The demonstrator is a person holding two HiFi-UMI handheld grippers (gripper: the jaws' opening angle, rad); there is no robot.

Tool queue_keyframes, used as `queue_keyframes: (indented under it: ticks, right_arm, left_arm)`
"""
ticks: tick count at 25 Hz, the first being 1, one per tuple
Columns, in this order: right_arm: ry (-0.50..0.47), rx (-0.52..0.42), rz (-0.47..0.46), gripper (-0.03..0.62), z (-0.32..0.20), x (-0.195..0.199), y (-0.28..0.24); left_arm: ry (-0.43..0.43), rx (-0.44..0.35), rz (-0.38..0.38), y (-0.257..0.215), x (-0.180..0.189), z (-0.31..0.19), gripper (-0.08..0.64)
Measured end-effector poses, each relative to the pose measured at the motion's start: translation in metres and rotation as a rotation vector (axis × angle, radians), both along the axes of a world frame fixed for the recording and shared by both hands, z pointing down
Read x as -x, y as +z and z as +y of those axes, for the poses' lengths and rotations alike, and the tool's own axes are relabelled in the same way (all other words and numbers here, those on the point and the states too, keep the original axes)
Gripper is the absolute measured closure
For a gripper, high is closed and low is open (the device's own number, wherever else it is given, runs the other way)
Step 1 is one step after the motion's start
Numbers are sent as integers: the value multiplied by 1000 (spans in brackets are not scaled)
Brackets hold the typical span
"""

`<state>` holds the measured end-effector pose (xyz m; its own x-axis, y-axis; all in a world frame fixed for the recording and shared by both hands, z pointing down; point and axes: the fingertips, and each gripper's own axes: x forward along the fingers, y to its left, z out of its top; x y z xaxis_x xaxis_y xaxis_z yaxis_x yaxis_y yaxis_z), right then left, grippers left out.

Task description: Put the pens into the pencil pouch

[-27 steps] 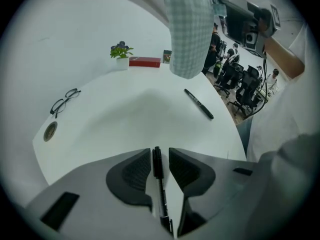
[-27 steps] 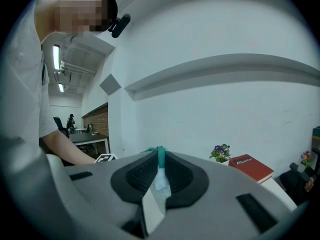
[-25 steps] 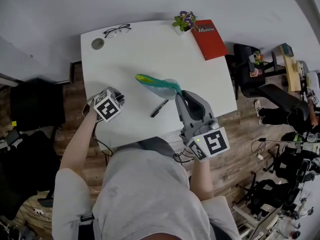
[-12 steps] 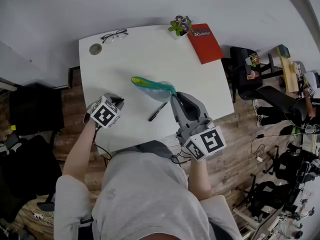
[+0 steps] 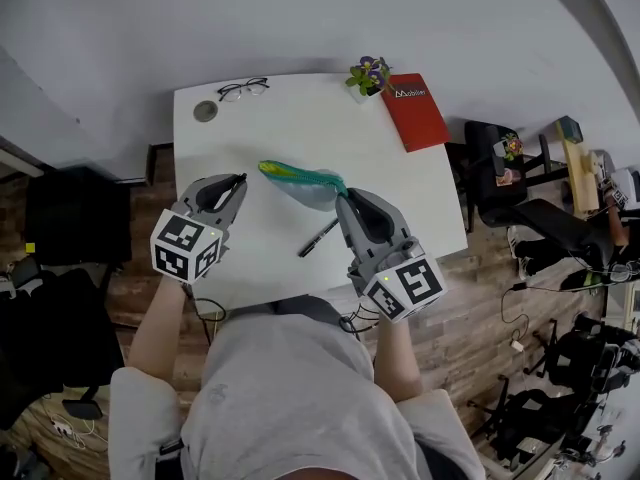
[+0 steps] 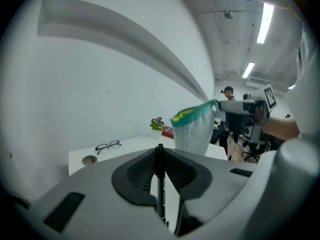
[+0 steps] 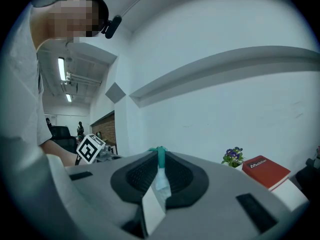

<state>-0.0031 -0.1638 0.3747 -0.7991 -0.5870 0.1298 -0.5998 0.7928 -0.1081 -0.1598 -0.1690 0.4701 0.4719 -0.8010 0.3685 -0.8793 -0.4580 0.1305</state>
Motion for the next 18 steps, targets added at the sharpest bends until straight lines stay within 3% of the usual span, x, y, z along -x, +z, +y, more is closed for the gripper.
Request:
queue_keyframes:
  ticks: [9, 18]
  right_arm:
    - [-72, 4, -42, 532, -2, 13, -7]
    - [-141, -4, -76, 532, 7, 28, -16]
  left_arm:
    - [-207, -355, 275, -122, 33, 9, 488]
    - [-278, -649, 421, -211, 46, 28, 488]
